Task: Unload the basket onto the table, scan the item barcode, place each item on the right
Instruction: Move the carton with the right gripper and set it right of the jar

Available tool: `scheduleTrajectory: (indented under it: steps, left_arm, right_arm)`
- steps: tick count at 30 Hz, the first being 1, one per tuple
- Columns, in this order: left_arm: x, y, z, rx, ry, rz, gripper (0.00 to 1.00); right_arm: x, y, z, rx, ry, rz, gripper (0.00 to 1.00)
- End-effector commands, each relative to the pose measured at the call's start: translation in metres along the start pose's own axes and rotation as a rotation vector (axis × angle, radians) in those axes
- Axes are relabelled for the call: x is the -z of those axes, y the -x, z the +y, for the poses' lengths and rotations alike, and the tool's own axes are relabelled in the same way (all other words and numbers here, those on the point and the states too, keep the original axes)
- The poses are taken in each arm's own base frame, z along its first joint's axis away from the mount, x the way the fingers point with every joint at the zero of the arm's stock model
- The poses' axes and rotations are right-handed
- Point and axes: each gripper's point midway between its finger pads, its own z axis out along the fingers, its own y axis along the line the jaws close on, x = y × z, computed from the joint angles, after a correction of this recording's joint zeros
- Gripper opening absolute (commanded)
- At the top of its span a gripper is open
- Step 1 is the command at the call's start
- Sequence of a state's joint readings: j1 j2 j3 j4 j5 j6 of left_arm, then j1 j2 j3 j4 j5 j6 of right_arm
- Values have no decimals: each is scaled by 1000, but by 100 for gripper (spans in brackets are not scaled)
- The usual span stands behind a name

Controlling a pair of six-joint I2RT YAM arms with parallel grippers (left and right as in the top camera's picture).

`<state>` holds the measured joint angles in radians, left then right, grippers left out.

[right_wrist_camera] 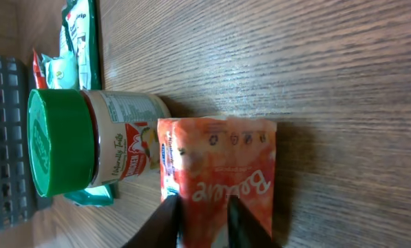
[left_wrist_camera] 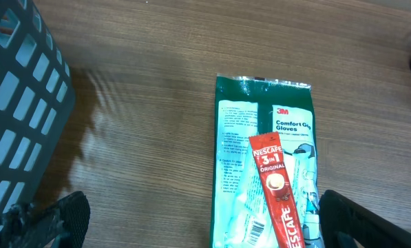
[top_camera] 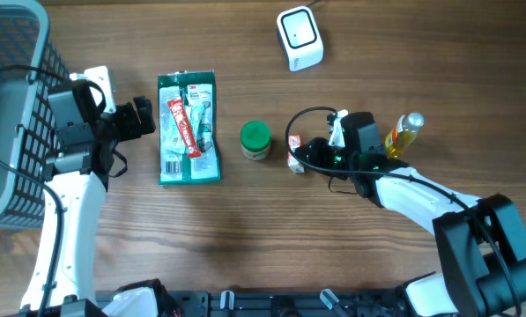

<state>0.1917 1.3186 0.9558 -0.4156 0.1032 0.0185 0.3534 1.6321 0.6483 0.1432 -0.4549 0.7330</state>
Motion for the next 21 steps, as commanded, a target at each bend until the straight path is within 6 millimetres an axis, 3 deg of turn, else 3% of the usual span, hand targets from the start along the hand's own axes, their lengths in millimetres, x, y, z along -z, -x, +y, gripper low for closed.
scheduleTrajectory:
  steps: [1,12,21]
  left_arm:
    - [0,3,1,-5,-1,-6,100]
    - [0,3,1,-5,-1,-6,100]
    - [0,3,1,-5,-1,-6,100]
  right_arm:
    - [0,0,-6,0,-20,-11,29]
    - [4,6,-18,32,-54,-24,31]
    - [19,14,-19,94,-105,-65,35]
